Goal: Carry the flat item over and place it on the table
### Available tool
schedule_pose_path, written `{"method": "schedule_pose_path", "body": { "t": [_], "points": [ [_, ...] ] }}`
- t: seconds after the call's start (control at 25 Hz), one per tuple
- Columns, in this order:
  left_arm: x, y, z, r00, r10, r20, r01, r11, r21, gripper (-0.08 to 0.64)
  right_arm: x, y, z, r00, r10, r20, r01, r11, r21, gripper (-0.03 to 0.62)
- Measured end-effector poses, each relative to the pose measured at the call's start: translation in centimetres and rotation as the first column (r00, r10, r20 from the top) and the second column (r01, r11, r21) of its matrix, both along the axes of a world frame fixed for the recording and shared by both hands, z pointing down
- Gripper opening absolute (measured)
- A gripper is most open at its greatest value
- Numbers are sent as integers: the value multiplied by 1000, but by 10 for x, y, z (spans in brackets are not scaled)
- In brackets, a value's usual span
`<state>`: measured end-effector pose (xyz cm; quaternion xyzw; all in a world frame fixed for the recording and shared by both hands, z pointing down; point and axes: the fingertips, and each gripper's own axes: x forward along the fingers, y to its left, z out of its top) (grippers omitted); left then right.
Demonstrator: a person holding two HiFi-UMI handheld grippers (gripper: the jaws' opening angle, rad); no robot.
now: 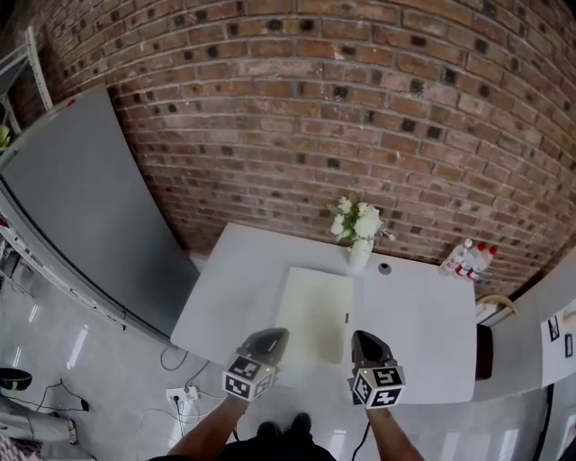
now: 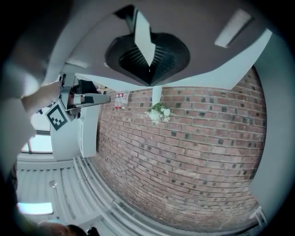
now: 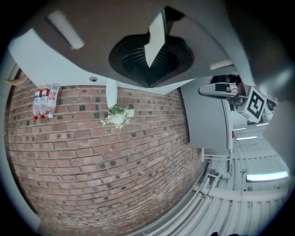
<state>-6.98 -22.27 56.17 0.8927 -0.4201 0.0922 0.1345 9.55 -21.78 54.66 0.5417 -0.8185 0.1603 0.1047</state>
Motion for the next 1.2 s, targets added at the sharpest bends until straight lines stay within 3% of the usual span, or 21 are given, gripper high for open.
{"method": "schedule_pose_path", "body": {
  "t": [0.28, 1.2],
  "points": [
    [-11, 16, -41, 1000, 25, 4, -25, 996, 80, 9, -15, 21, -33, 999, 37, -2, -36, 995, 89, -1],
    [-28, 37, -43, 998, 68, -14, -66, 995, 79, 11, -46, 45, -44, 1000, 27, -15, -25, 994, 103, 0]
  ]
}}
